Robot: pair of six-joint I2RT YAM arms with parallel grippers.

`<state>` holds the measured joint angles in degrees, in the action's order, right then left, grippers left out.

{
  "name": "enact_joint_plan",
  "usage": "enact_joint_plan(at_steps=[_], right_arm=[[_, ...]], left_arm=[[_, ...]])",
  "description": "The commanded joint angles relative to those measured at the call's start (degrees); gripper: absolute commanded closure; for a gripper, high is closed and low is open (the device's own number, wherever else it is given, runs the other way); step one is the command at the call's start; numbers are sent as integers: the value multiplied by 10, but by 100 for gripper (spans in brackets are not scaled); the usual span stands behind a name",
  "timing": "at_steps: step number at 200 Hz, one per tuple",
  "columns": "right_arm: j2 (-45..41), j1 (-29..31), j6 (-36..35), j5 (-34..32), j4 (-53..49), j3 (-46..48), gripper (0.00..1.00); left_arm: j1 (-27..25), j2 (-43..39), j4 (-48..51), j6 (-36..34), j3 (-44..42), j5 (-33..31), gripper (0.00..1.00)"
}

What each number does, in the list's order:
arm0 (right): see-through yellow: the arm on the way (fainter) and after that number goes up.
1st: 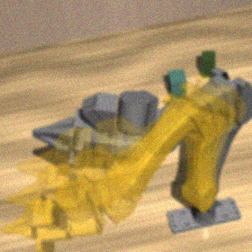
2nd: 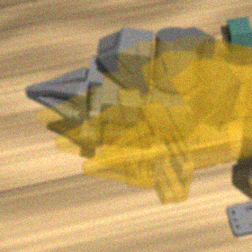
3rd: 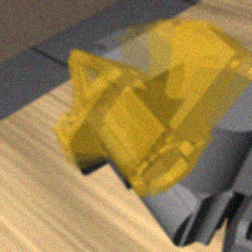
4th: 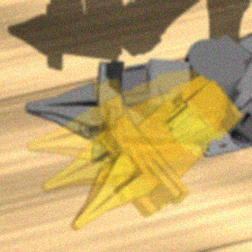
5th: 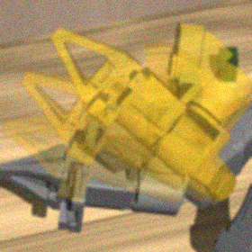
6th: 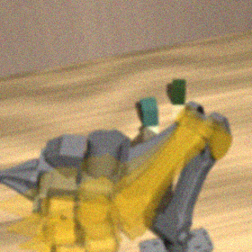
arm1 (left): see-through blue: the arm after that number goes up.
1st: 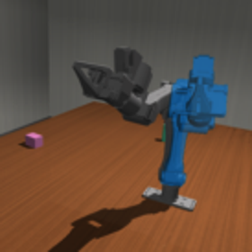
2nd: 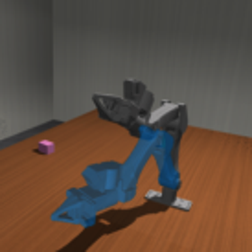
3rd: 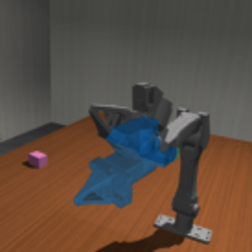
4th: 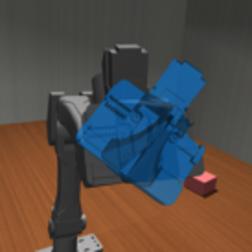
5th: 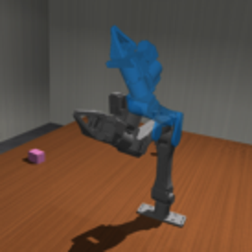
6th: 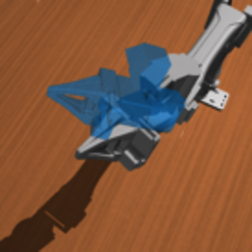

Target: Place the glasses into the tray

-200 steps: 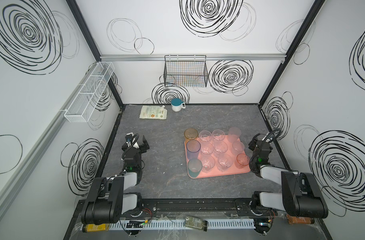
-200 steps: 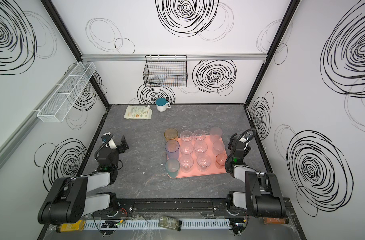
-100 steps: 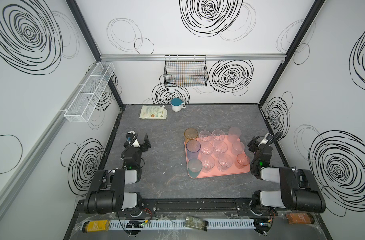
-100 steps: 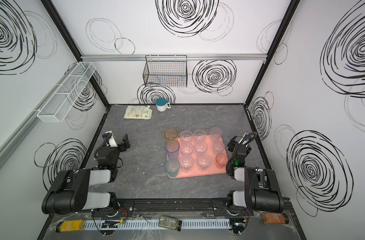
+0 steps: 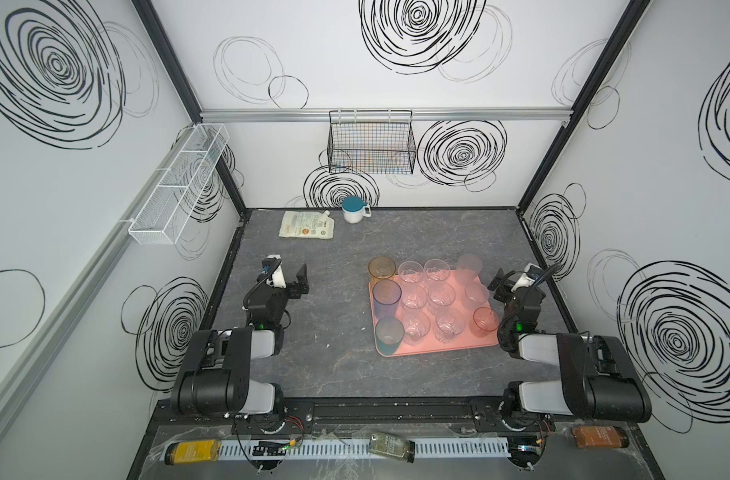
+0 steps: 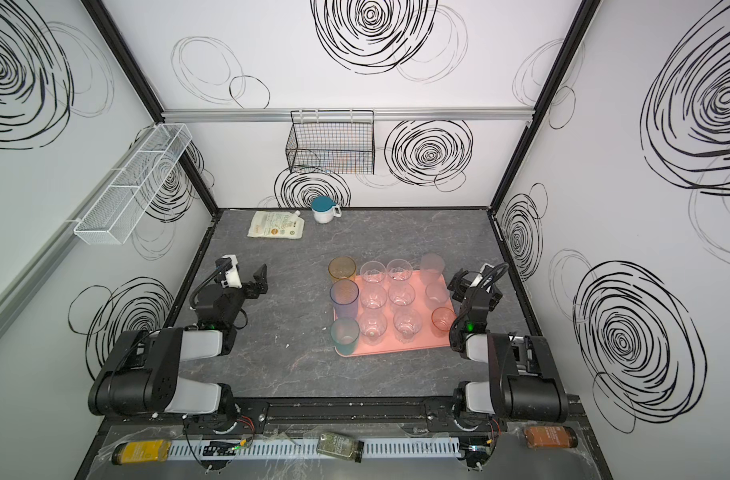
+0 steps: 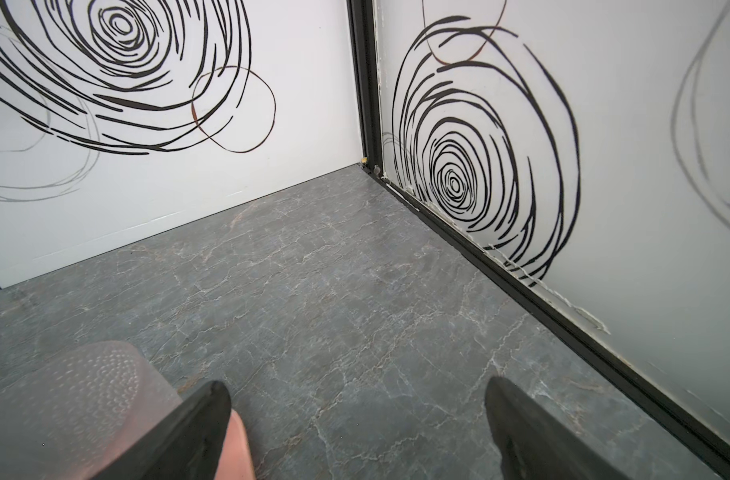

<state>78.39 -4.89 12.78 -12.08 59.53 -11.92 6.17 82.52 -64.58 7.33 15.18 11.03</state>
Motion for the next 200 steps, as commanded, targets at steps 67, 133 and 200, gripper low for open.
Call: enact_joint_plan(at_steps=[67, 133, 200], right_arm=[[-1, 13, -14, -32, 42, 11, 0], [-17, 22, -37, -9, 114, 55, 0], [-24, 23, -39, -5, 139, 74, 0]], left_arm=[[-19, 20, 8, -46, 36, 41, 4], [-19, 20, -1, -48, 31, 45, 4], [-25, 13, -44, -54, 3, 37, 4]])
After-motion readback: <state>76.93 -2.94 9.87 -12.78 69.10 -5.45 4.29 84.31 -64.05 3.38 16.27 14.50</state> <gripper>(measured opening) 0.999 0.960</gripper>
